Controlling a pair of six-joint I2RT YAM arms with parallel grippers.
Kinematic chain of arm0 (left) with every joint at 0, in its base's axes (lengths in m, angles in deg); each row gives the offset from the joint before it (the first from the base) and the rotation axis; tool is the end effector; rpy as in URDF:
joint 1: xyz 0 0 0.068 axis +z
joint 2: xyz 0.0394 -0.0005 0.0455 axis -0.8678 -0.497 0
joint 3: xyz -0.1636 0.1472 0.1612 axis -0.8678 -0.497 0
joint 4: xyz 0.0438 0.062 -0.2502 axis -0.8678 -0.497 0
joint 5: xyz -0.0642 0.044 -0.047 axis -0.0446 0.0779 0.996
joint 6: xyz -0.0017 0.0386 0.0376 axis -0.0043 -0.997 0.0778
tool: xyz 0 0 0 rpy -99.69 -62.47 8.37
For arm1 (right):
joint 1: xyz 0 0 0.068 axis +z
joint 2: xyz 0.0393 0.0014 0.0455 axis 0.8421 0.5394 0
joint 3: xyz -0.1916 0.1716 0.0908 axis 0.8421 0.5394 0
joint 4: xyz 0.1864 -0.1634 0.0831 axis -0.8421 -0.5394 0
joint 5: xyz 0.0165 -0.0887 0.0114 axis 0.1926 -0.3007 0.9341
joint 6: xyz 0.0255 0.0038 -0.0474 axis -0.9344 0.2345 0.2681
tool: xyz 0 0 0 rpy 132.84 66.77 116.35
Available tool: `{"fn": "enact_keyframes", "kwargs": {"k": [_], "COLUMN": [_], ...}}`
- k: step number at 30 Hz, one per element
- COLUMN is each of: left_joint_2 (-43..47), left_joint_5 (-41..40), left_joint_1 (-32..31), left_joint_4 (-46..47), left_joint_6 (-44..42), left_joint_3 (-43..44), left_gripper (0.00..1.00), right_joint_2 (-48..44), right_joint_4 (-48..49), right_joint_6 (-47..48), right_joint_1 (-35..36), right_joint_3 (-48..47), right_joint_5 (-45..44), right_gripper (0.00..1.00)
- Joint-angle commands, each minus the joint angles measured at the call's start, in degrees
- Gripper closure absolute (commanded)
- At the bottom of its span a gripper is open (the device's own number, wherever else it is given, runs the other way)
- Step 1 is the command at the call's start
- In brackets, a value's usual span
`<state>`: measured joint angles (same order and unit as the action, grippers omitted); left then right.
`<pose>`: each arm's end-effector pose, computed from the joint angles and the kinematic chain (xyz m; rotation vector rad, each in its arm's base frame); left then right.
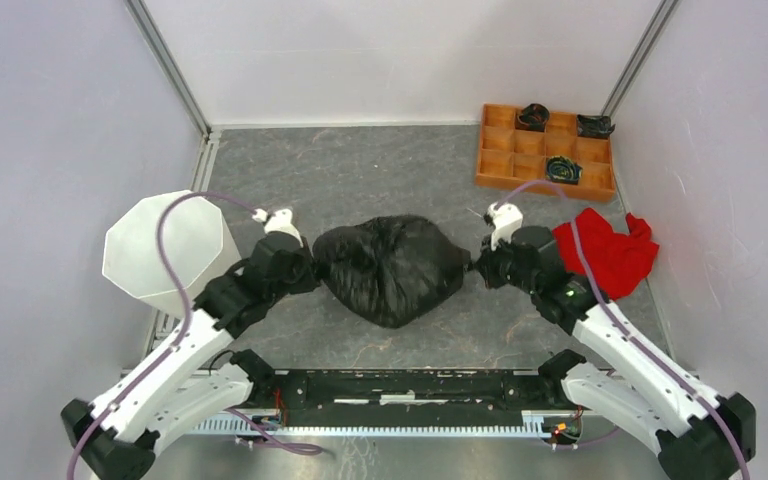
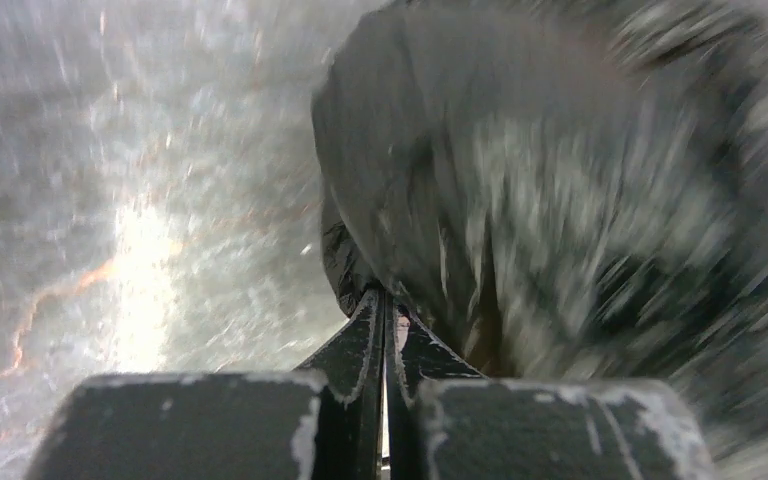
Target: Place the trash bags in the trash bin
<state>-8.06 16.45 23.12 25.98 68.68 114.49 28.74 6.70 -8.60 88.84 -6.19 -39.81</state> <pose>0.1365 -0.0927 0.2692 -0.1579 2.3163 -0.4128 0.1582 0.0979 0.2321 -0.3972 2.2139 0.4442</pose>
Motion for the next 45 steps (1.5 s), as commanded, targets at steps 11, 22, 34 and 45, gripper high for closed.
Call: {"fn": "enact_keyframes", "kwargs": {"k": [11, 22, 34, 45], "left_joint_2": [6.0, -1.55, -8.35, -2.82], "left_joint_5": [-1.68, -0.74, -9.45, -2.07], "left_joint_1": [-0.03, -0.01, -0.01, -0.01], "left_joint_4": [-0.39, -8.05, -13.6, -9.46], "left_joint_6": [-1.14, -6.17, -0.64, 2.01], "left_joint_3": [15.5, 14.7, 28.13, 17.19], "left_gripper": [0.98, 0.98, 0.98, 0.98], "right_joint_2": [-6.15, 4.1, 13.17, 8.48], "right_joint_4": [-0.26, -7.75, -6.08, -5.33], "right_joint_6": [0.97, 6.06, -3.72, 1.49], "right_joint_1": [0.02, -0.42, -6.36, -3.68], "right_joint_3": [-16.48, -14.63, -36.4, -14.15], "right_joint_5": [-3.75, 13.32, 21.4, 24.55], "right_gripper": [0.99, 1.0, 1.0, 1.0]}}
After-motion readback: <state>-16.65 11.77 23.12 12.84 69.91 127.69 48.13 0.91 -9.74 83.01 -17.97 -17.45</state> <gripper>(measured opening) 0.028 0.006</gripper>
